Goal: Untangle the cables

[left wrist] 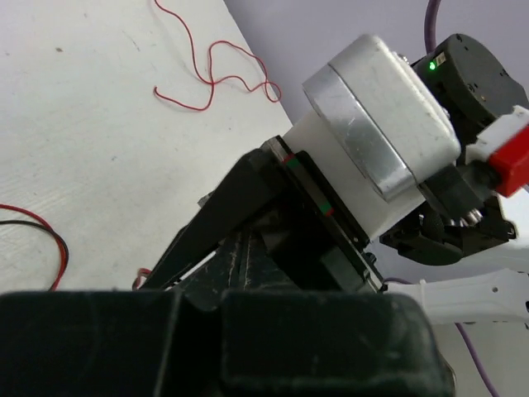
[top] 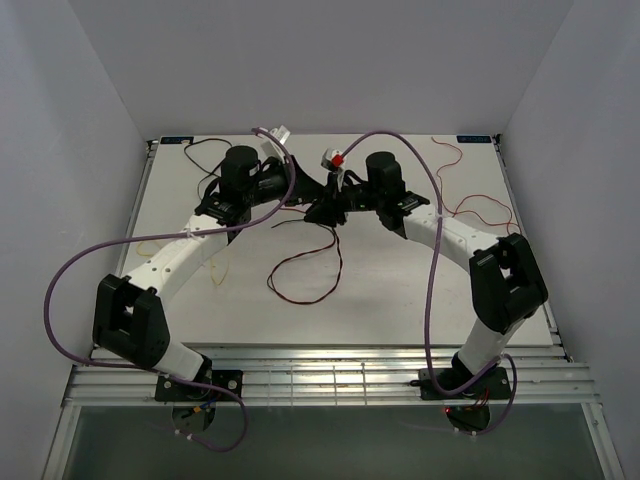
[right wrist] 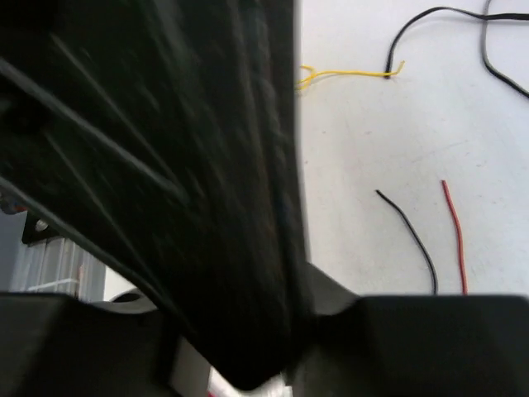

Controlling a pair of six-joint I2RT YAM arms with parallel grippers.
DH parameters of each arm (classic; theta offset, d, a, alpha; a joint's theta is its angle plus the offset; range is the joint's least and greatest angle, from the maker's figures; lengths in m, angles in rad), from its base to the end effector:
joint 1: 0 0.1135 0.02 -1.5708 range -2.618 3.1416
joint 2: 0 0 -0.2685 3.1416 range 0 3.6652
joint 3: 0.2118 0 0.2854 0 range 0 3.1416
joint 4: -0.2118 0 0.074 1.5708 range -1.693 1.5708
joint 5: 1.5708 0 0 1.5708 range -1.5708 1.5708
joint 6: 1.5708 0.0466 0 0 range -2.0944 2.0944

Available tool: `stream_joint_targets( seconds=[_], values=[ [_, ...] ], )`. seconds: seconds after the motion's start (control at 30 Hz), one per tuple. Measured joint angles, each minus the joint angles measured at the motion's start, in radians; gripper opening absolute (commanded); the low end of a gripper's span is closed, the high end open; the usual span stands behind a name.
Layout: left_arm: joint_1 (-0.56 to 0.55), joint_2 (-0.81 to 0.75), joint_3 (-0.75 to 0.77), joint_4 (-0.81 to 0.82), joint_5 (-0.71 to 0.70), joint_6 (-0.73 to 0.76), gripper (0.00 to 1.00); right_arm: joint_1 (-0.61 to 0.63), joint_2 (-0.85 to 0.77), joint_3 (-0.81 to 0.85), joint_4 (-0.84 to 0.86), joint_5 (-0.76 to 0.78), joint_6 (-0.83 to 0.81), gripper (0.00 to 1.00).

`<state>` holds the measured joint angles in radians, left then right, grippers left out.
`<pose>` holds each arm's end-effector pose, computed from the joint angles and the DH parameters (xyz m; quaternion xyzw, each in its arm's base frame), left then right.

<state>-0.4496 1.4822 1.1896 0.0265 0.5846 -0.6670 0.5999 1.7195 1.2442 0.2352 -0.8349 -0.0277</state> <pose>0.3397 -0.1925 0.3282 0.0913 0.7754 -0.5022 0.3717 0.3417 0.2756 0.2797 -0.4600 0.6068 0.4652 0.4514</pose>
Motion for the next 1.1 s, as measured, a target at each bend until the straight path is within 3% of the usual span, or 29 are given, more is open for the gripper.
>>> stream_joint_targets(
  seconds=[0.03, 0.17, 0.23, 0.33, 0.67, 1.1],
  values=[
    [0.0, -0.005, 0.001, 0.0, -0.003, -0.002, 0.0, -0.008, -0.005, -0.008, 0.003, 0.006, 0.003, 0.21],
    [0.002, -0.01, 0.008, -0.002, -0.07, 0.001, 0.0, -0.014, -0.052, -0.057, 0.026, 0.021, 0.014, 0.19],
    [0.002, -0.011, 0.009, -0.018, -0.113, 0.002, 0.0, -0.004, -0.095, -0.083, 0.037, 0.03, 0.018, 0.11],
    [0.002, -0.01, 0.01, -0.05, -0.168, 0.001, 0.0, 0.001, -0.161, -0.123, 0.061, 0.063, 0.028, 0.08],
    [-0.032, -0.008, 0.01, -0.101, -0.269, -0.014, 0.0, 0.011, -0.298, -0.207, 0.086, 0.256, 0.062, 0.08],
    [-0.082, -0.011, 0.048, -0.25, -0.529, -0.037, 0.0, -0.025, -0.307, -0.211, 0.053, 0.231, 0.114, 0.08]
  ],
)
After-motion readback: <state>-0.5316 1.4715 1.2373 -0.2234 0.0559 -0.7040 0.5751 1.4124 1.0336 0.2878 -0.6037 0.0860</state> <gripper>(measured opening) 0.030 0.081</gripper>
